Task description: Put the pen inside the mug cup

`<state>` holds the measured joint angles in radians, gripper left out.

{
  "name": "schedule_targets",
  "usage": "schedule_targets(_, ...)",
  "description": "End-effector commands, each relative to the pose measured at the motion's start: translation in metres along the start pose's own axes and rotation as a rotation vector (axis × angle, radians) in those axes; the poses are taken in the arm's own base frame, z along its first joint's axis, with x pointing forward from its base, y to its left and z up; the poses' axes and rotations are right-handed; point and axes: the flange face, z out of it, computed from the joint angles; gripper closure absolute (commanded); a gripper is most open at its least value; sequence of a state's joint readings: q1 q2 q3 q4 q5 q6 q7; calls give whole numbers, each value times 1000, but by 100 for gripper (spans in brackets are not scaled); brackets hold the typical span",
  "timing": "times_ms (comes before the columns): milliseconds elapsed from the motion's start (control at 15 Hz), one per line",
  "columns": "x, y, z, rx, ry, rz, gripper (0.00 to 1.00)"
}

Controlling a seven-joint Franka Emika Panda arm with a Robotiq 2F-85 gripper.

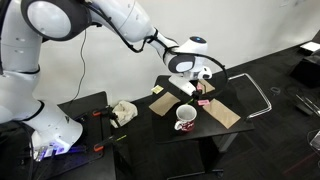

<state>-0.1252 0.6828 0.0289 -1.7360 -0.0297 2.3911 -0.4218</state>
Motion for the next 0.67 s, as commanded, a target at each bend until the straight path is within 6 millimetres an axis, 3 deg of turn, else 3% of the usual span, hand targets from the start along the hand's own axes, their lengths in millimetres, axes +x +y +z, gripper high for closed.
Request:
schedule_targets(0, 7, 2, 1, -16, 4, 31, 0)
schedule_targets(400, 8, 4, 7, -18, -5, 59, 0)
schedule_targets(467, 8, 5, 8, -18, -6, 60, 20)
schedule_targets(600, 9, 5, 10, -18, -7, 61, 34)
